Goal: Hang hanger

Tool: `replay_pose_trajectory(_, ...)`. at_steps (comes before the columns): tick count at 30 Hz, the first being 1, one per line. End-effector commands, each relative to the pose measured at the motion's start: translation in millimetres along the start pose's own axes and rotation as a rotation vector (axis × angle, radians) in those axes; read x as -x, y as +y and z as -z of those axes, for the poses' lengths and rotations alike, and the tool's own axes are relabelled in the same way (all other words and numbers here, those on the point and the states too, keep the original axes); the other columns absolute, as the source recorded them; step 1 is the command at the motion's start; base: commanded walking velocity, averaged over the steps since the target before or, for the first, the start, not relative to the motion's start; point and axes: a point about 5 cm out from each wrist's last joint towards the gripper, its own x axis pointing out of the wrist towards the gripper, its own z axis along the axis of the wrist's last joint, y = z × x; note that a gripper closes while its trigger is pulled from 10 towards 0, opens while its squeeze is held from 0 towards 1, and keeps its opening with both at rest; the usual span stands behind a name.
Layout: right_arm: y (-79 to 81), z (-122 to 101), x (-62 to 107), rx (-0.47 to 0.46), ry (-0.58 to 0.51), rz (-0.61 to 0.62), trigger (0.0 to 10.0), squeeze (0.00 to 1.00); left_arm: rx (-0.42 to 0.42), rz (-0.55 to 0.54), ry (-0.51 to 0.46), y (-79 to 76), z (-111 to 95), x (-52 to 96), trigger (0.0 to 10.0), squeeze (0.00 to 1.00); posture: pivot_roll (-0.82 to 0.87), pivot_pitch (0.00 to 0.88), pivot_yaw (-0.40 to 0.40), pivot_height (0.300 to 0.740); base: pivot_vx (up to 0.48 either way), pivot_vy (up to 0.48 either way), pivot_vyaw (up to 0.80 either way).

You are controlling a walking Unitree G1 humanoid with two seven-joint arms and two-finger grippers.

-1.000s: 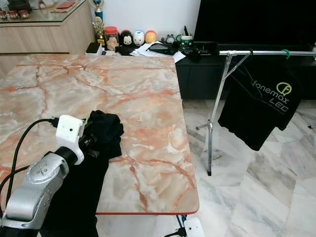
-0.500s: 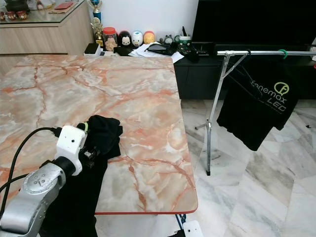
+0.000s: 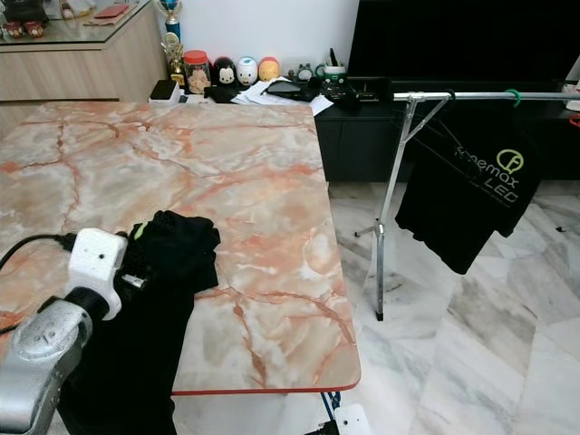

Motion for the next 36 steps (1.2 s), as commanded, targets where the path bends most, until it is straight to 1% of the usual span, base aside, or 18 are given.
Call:
replay_pose_trajectory(1, 6.5, -6.2, -1.1, 0.004, -0.011, -0.013, 10.0, 0.0, 0.012, 0.025, -0.031, -8.2, -4.2, 2.6, 10.0, 0.0, 0.04, 0.0, -0.042, 0.74, 0.0, 0.0, 0.0)
replay_pose_trajectory(3, 10.0, -7.7, -1.4, 0.004, -0.013, -0.015, 10.0, 0.0, 0.036, 0.024, -0.034, -11.8, -3.1, 3.9, 10.0, 0.0, 0.04, 0.0, -0.042, 0.74, 0.0, 0.0, 0.0)
replay_pose_trajectory(6, 12.6, -8.7, -1.6, 0.005, -0.014, -0.018, 10.0, 0.0, 0.044, 0.012, -0.037, -12.2, -2.5, 4.3, 10.0, 0.0, 0.04, 0.0, -0.042, 0.74, 0.0, 0.0, 0.0)
replay_pose_trajectory(8, 16.3, -9.9, -1.7, 0.007, -0.016, -0.023, 10.0, 0.0, 0.052, -0.01, -0.036, -10.6, -0.6, 5.7, 10.0, 0.0, 0.04, 0.0, -0.042, 0.74, 0.0, 0.0, 0.0)
replay_pose_trajectory(11, 17.7, -10.4, -1.7, 0.008, -0.017, -0.024, 10.0, 0.0, 0.055, -0.016, -0.038, -10.0, -0.4, 6.2, 10.0, 0.0, 0.04, 0.0, -0.042, 0.74, 0.0, 0.0, 0.0)
replay_pose_trajectory(16, 22.5, -10.9, -1.7, 0.009, -0.019, -0.028, 10.0, 0.0, 0.086, -0.042, -0.041, -7.8, -0.9, 6.4, 10.0, 0.0, 0.04, 0.0, -0.04, 0.74, 0.0, 0.0, 0.0)
replay_pose_trajectory(22, 30.3, -9.8, -1.2, 0.011, -0.019, -0.035, 10.0, 0.0, 0.093, -0.053, -0.051, -8.1, -2.2, 5.9, 10.0, 0.0, 0.04, 0.0, -0.039, 0.74, 0.0, 0.0, 0.0)
replay_pose_trajectory(28, 26.6, -11.5, -1.6, 0.013, -0.02, -0.034, 10.0, 0.0, 0.096, -0.062, -0.055, -7.5, -2.9, 5.7, 10.0, 0.0, 0.04, 0.0, -0.039, 0.74, 0.0, 0.0, 0.0)
replay_pose_trajectory(36, 25.6, -11.6, -1.7, 0.019, -0.02, -0.035, 10.0, 0.0, 0.101, -0.064, -0.054, -7.9, -2.8, 5.3, 10.0, 0.0, 0.04, 0.0, -0.04, 0.74, 0.0, 0.0, 0.0)
